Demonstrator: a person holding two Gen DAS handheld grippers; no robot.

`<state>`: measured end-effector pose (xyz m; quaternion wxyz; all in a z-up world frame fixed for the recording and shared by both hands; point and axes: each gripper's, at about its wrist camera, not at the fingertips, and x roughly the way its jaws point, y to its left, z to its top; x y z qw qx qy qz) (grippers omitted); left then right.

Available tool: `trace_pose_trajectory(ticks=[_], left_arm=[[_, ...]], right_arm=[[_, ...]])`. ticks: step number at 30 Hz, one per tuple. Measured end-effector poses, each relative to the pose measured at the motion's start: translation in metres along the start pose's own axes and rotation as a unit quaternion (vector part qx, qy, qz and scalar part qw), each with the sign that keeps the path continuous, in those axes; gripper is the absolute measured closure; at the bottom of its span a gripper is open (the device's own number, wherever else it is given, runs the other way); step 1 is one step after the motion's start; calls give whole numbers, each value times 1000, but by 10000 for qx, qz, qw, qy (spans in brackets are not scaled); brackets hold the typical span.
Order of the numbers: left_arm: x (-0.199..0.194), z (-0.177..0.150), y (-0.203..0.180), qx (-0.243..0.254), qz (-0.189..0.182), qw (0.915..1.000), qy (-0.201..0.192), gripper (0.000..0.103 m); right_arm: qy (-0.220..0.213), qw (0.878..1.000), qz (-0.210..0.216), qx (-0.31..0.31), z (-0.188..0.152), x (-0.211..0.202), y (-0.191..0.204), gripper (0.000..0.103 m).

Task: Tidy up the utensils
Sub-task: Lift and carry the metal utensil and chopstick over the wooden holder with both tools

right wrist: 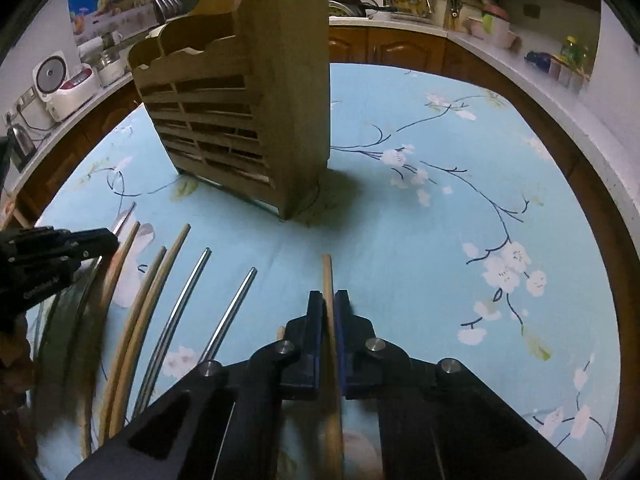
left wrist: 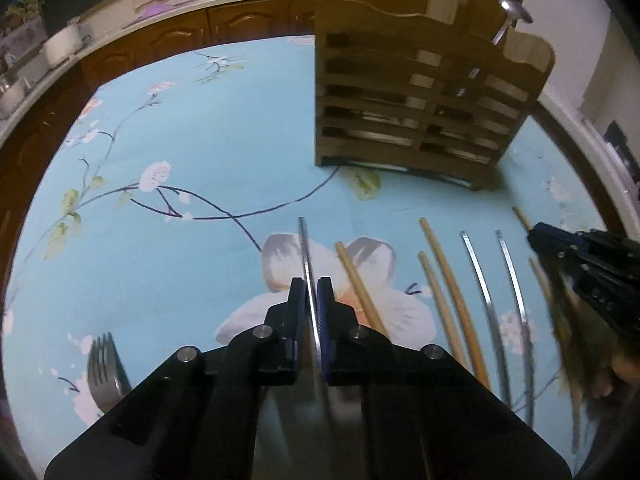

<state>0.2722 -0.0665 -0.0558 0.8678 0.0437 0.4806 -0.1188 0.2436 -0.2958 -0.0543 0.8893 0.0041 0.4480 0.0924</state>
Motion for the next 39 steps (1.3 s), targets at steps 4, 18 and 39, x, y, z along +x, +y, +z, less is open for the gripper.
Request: trace_pose_trajectory(ticks=[4,18,39], left_arm=[[-21,-1,-1,-32,-185,9995,-259,98],[-132,-5,15,-348,-683,9879,-1348,98],[-197,17,28,-463,-823,9706,-2215,98]], right_arm=[[-196,9995,147,178,-3,-19,-6,98],[-1330,9881,441,636,2,-127,-14,98],[-2696,9575,591,838,40,-200,0,98]])
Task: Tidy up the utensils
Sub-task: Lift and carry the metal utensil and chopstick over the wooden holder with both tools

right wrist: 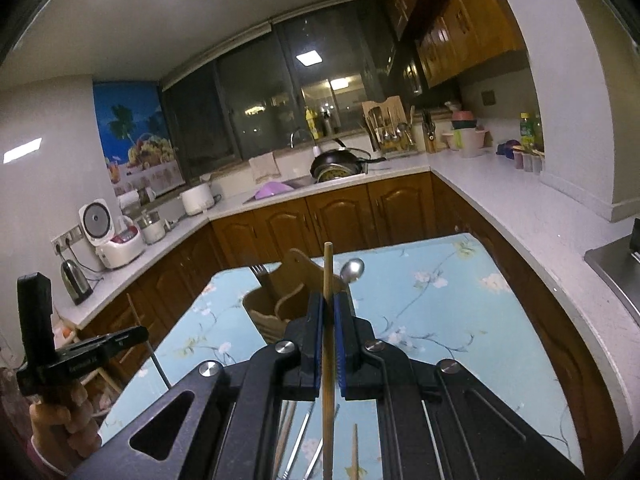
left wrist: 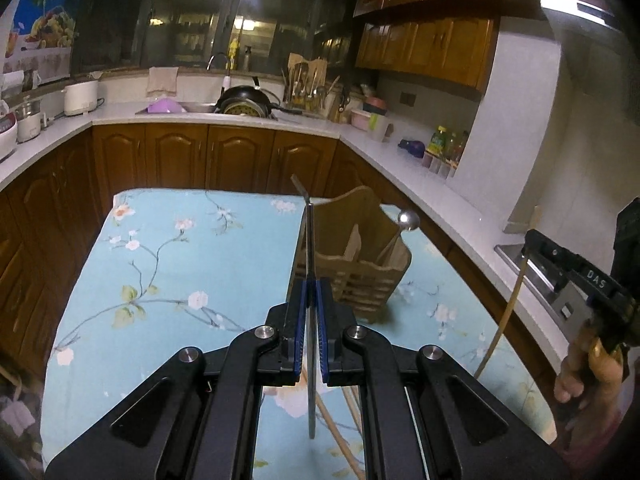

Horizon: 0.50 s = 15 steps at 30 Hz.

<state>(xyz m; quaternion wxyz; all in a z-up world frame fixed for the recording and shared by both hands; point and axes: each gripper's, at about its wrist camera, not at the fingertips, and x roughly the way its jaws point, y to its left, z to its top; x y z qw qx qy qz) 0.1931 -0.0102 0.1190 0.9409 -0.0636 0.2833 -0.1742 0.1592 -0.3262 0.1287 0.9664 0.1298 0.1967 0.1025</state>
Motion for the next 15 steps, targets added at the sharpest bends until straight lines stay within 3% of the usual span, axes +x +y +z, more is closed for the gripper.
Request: trace_pose_trajectory(ticks=[7,15], left_arm=[[1,34,-6,57,38,9993,-365,98],[10,100,-11,17,15,9952,-974,98]], right_arm=[[-299,9995,65,79,17,15,6,98],[-829,9965,70,55,57,37,19,98]])
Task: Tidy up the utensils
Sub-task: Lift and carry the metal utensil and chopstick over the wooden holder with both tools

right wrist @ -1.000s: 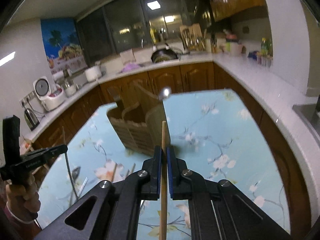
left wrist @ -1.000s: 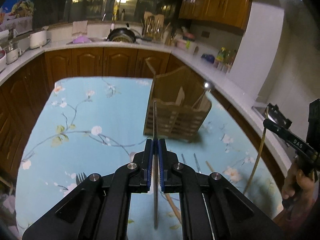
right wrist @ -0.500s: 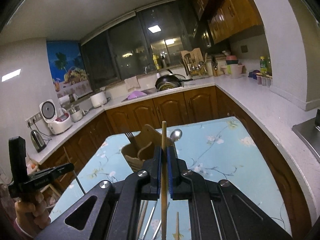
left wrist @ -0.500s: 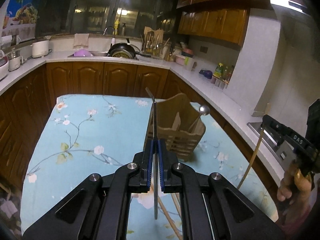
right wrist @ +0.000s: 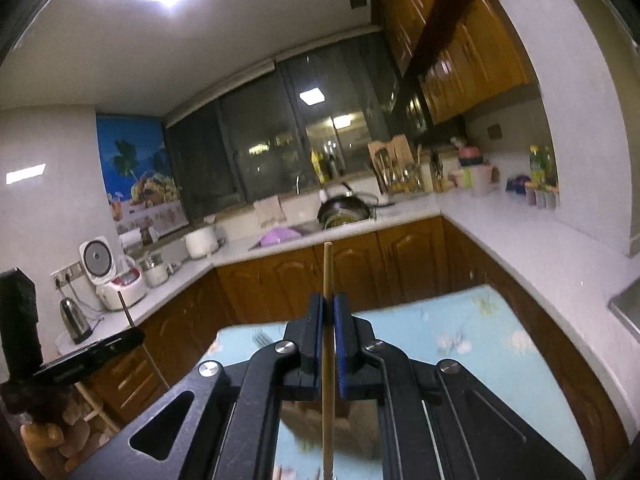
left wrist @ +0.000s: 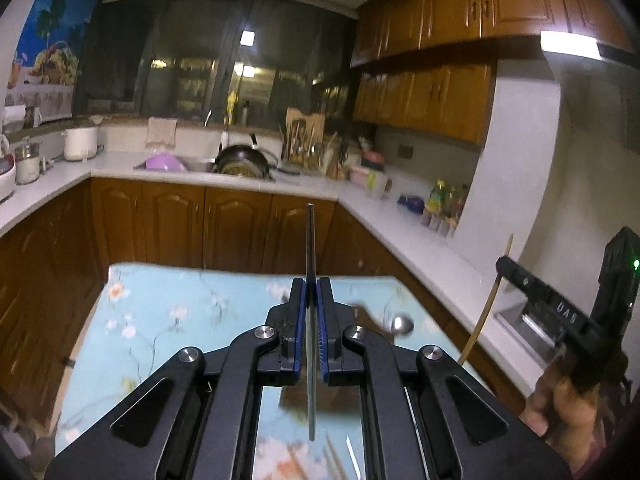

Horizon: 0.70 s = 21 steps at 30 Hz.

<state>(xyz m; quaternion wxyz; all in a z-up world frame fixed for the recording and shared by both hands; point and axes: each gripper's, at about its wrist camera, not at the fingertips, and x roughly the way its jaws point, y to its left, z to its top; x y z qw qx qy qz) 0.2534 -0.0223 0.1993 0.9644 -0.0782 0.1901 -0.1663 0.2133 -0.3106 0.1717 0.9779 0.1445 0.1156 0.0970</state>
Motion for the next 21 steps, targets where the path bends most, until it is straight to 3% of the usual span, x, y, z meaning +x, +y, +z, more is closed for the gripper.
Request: trace_pose_trajectory(ticks=[9,21], left_arm=[[58,29,6,-240,131,9992,-276,98],[121,-29,21,-459,291,9985,40,98]], right_arm=[[-644,9976,-173,197,24,42,-9,98],[-519,9978,-282,305,-22,83,-30,98]])
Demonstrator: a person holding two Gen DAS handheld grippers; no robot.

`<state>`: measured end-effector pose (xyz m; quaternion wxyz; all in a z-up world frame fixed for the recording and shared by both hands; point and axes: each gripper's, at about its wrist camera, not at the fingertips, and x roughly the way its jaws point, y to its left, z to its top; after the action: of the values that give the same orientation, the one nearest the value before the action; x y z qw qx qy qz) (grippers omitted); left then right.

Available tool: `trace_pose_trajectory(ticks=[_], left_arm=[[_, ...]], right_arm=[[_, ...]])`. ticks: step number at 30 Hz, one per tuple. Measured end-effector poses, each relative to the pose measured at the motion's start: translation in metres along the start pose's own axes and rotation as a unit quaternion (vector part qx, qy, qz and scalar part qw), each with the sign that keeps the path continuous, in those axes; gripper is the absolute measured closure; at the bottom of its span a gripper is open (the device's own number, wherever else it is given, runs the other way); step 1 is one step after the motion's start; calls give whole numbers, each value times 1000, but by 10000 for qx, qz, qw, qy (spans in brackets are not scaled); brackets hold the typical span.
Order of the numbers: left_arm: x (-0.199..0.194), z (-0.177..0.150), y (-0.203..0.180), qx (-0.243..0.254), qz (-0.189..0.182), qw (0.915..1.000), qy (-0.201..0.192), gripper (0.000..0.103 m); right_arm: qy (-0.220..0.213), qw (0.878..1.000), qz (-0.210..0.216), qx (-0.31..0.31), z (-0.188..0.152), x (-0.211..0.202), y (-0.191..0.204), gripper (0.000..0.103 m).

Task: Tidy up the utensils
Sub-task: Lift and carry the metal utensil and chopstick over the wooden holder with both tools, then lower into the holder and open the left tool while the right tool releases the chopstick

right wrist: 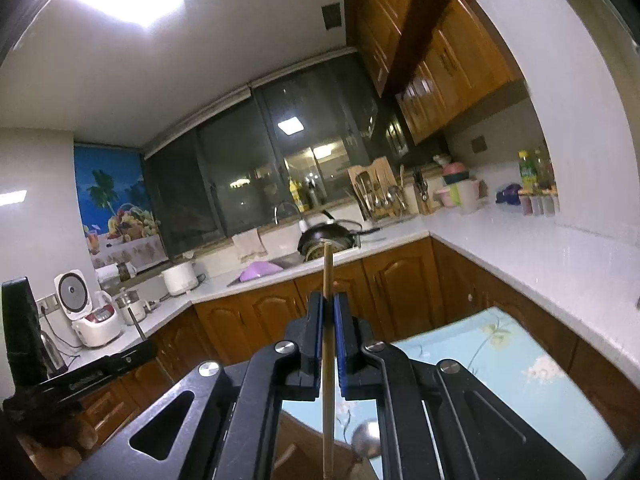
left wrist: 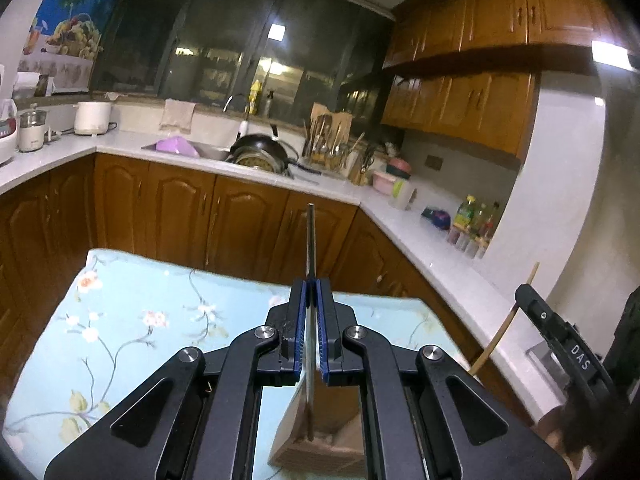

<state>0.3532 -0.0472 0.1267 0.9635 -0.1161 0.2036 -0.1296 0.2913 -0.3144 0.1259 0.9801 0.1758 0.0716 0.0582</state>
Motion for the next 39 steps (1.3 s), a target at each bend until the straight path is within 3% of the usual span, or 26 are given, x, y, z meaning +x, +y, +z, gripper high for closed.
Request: trace_pose_trajectory(ticks=[10,22,25,27,28,30,32,33,35,39], left_arm=[[15,-35,0,226,-30,9987,447,98],[22,-38,-4,279,72,9973,675,97],[21,-37,-4,250,81,9968,753,96],[18,-36,-2,221,66,9966,793,88],[15,-36,-1,209,97,9965,806,83],[3,-37,2,140,143,9968,769,56],[-10,-39,5,121,270,9969,723,41],[-20,-40,8,102,336,9971,680,35],[-36,-44,15,30,389,9970,668,26],[-72,-59,30,-33,487,9965,671,22]], right_arm=[[557,9984,-104,-44,-38,4,-11,98],[888,9959,-140,-82,-33,8,-17,97],[959,9953,-117,-55,-32,8,-18,91],[988,9951,-85,-27,-31,6,-18,90],[999,9950,-64,-17,-30,5,-18,87],[988,9951,-16,7,-27,-1,-19,73],[906,9959,62,55,-24,-12,-18,42],[844,9964,96,65,-23,-18,-18,35],[695,9975,139,9,-19,-36,-15,21],[819,9964,208,-95,-21,-67,-11,7]])
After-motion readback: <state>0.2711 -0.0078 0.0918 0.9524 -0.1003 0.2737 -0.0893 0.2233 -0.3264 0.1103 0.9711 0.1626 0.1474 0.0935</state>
